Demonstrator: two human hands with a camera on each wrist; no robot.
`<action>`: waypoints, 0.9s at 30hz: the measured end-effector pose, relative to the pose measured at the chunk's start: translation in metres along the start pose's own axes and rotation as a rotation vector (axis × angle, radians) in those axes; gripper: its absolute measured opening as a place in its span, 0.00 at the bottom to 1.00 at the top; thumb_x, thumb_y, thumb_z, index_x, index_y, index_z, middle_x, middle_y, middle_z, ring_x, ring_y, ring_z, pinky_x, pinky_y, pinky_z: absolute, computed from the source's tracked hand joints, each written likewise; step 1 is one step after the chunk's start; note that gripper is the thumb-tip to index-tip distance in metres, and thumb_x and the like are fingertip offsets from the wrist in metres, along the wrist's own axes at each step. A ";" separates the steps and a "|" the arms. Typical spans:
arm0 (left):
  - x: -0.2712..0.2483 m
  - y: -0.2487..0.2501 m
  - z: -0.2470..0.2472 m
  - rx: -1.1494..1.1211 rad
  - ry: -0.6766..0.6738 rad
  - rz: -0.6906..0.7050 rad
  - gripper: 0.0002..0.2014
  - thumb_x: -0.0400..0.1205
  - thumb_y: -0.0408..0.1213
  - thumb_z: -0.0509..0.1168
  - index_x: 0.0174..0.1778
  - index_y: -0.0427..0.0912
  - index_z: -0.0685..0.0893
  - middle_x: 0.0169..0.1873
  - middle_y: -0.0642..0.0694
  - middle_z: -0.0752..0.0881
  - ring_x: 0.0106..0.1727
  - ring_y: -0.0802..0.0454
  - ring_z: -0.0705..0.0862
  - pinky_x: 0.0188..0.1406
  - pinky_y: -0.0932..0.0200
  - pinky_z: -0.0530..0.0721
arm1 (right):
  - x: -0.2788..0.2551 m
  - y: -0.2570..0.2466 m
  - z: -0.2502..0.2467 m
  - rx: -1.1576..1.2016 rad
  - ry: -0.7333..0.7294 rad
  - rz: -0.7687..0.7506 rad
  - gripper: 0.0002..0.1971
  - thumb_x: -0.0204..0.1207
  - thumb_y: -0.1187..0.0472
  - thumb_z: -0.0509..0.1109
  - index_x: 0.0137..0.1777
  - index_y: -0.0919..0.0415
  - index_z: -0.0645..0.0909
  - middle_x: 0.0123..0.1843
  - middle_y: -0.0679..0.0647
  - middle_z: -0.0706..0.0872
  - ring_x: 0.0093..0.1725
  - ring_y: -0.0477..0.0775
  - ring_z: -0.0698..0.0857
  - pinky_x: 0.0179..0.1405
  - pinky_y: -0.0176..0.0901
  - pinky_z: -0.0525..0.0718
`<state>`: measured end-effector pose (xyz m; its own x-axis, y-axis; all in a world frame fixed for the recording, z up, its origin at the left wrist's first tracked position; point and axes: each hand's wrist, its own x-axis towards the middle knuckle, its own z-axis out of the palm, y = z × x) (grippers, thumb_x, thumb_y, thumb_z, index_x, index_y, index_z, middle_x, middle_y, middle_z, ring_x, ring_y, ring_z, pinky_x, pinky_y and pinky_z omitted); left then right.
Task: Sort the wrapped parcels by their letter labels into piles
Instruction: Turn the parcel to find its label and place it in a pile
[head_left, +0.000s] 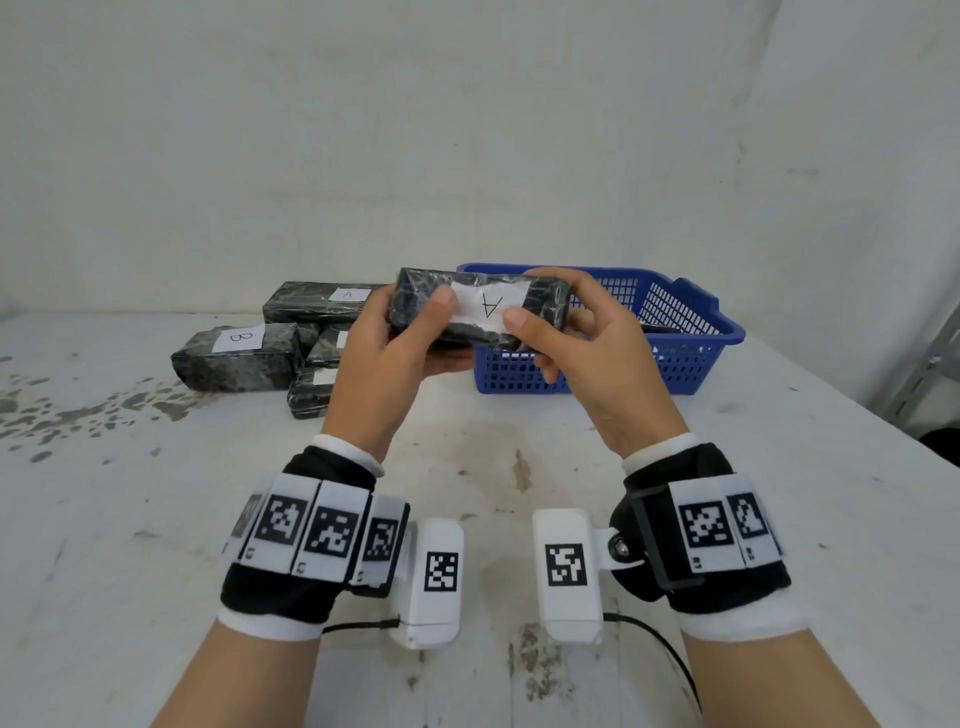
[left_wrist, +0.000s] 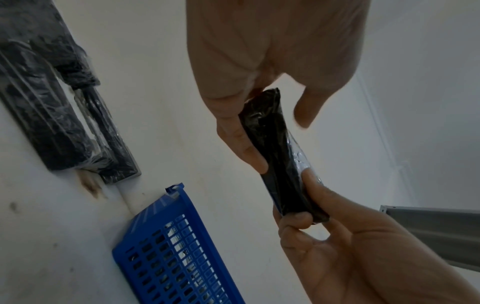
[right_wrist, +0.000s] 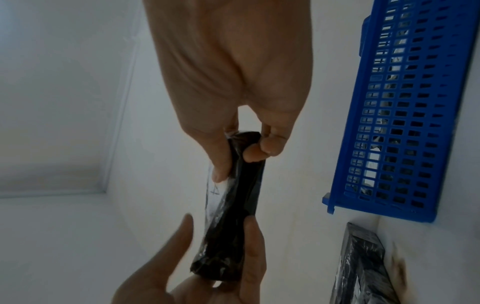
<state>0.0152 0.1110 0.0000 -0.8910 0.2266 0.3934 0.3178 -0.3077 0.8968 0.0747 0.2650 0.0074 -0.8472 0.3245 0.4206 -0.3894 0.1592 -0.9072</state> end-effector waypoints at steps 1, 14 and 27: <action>0.000 0.000 -0.001 -0.014 0.000 -0.005 0.11 0.85 0.36 0.64 0.60 0.35 0.81 0.48 0.41 0.89 0.43 0.46 0.90 0.40 0.56 0.89 | 0.000 0.000 -0.001 0.023 -0.009 0.013 0.12 0.79 0.62 0.75 0.62 0.54 0.84 0.47 0.56 0.90 0.31 0.42 0.83 0.32 0.34 0.82; 0.000 -0.002 -0.001 0.081 0.015 0.005 0.17 0.80 0.41 0.70 0.59 0.33 0.81 0.47 0.39 0.91 0.38 0.46 0.91 0.38 0.55 0.91 | -0.002 -0.002 0.002 -0.007 0.021 0.010 0.06 0.79 0.53 0.74 0.51 0.53 0.85 0.47 0.58 0.91 0.34 0.41 0.85 0.27 0.30 0.78; -0.003 0.003 -0.002 0.119 -0.013 0.085 0.14 0.78 0.45 0.70 0.53 0.42 0.77 0.40 0.44 0.85 0.37 0.46 0.84 0.35 0.50 0.87 | -0.002 0.000 0.006 -0.035 -0.040 -0.120 0.07 0.77 0.61 0.78 0.50 0.51 0.84 0.54 0.56 0.89 0.51 0.51 0.90 0.52 0.39 0.88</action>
<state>0.0182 0.1076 0.0013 -0.8551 0.2169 0.4709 0.4286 -0.2151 0.8775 0.0745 0.2584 0.0065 -0.8091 0.2638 0.5252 -0.4770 0.2271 -0.8490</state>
